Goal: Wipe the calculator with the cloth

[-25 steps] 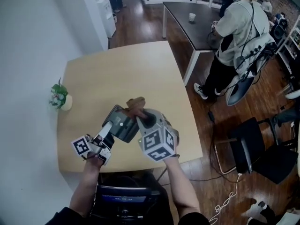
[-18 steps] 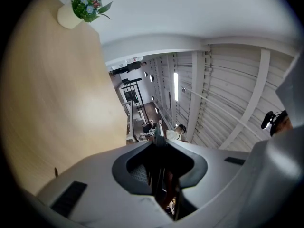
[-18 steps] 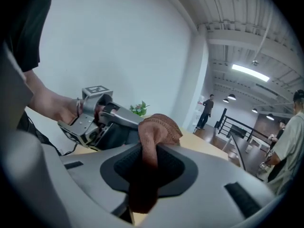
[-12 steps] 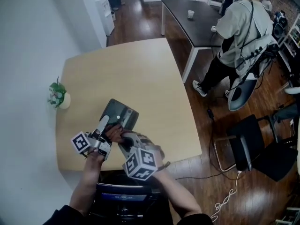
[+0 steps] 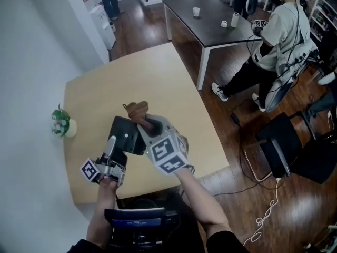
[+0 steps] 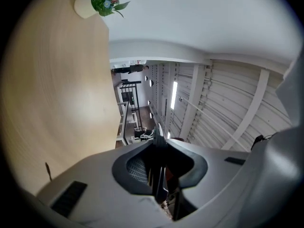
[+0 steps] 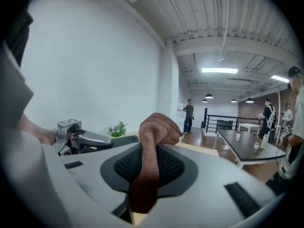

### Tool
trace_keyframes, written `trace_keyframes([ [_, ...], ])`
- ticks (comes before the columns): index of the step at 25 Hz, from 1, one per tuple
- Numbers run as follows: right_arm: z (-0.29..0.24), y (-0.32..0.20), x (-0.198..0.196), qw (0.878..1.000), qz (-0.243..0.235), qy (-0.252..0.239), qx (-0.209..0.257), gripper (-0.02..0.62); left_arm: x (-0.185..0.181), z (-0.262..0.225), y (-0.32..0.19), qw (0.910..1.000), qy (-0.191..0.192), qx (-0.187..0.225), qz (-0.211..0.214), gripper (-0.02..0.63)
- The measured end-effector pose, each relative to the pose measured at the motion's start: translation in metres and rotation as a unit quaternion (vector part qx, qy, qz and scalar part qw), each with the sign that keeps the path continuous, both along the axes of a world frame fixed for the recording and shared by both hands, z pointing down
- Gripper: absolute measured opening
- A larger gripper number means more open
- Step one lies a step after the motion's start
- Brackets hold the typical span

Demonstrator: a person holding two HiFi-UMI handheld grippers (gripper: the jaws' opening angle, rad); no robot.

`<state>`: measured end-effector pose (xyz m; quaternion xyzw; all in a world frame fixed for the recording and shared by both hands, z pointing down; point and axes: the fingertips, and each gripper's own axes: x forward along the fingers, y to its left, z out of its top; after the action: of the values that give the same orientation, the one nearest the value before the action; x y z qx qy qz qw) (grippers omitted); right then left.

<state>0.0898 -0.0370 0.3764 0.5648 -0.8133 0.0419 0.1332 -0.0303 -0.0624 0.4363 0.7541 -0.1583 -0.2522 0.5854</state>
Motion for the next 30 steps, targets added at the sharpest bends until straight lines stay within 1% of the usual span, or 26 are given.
trace_keyframes([
  [2,0.014,0.001,-0.021,0.999,-0.024,0.028,-0.015,0.083,0.003,-0.002,-0.002,1.0000,-0.001,0.004,-0.001,0.066],
  [5,0.025,0.024,-0.060,0.995,-0.068,0.068,-0.016,0.083,0.001,-0.002,-0.008,0.9999,0.007,-0.005,-0.013,0.066],
  [8,0.040,0.054,-0.096,0.989,-0.122,0.085,-0.021,0.083,-0.005,-0.004,-0.016,0.9994,0.017,-0.013,-0.026,0.066],
  [9,0.045,0.063,-0.104,0.987,-0.139,0.081,-0.028,0.083,-0.007,-0.004,-0.017,0.9993,0.020,-0.014,-0.029,0.066],
  [10,0.049,0.072,-0.108,0.985,-0.155,0.067,-0.036,0.083,-0.009,-0.004,-0.018,0.9990,0.026,-0.016,-0.033,0.066],
  [11,0.050,0.078,-0.108,0.984,-0.166,0.039,-0.045,0.083,-0.011,-0.004,-0.019,0.9985,0.036,-0.021,-0.037,0.066],
  [12,0.048,0.081,-0.102,0.984,-0.170,-0.003,-0.050,0.083,-0.013,-0.005,-0.020,0.9977,0.048,-0.026,-0.041,0.066],
  [13,0.040,0.081,-0.090,0.984,-0.162,-0.055,-0.049,0.083,-0.015,-0.005,-0.021,0.9967,0.060,-0.032,-0.045,0.066],
  [14,0.027,0.076,-0.073,0.983,-0.141,-0.108,-0.037,0.083,-0.016,-0.006,-0.022,0.9958,0.070,-0.036,-0.047,0.066],
  [15,0.012,0.068,-0.051,0.983,-0.109,-0.148,-0.016,0.083,-0.017,-0.007,-0.023,0.9950,0.078,-0.039,-0.048,0.064],
  [16,-0.005,0.058,-0.028,0.983,-0.072,-0.167,0.012,0.083,-0.016,-0.009,-0.023,0.9944,0.086,-0.041,-0.046,0.063],
  [17,-0.020,0.047,-0.007,0.985,-0.036,-0.166,0.040,0.083,-0.014,-0.012,-0.022,0.9938,0.094,-0.042,-0.042,0.063],
  [18,-0.031,0.037,0.009,0.986,-0.007,-0.152,0.061,0.083,-0.011,-0.015,-0.020,0.9931,0.103,-0.043,-0.038,0.063],
  [19,-0.038,0.026,0.020,0.987,0.014,-0.140,0.073,0.083,-0.009,-0.018,-0.019,0.9922,0.111,-0.043,-0.036,0.063],
  [20,-0.041,0.016,0.025,0.988,0.026,-0.134,0.075,0.083,-0.008,-0.020,-0.018,0.9912,0.120,-0.044,-0.036,0.061],
  [22,-0.034,0.002,0.018,0.989,0.020,-0.135,0.056,0.083,-0.005,-0.021,-0.016,0.9887,0.136,-0.048,-0.041,0.060],
  [24,-0.020,0.001,-0.003,0.992,-0.004,-0.121,0.031,0.083,-0.003,-0.020,-0.017,0.9876,0.141,-0.052,-0.047,0.061],
  [27,-0.003,0.019,-0.034,0.996,-0.038,-0.084,0.011,0.083,-0.005,-0.020,-0.022,0.9874,0.136,-0.055,-0.060,0.064],
  [30,0.016,0.044,-0.066,0.995,-0.084,-0.052,-0.007,0.083,-0.014,-0.022,-0.028,0.9869,0.133,-0.053,-0.074,0.066],
])
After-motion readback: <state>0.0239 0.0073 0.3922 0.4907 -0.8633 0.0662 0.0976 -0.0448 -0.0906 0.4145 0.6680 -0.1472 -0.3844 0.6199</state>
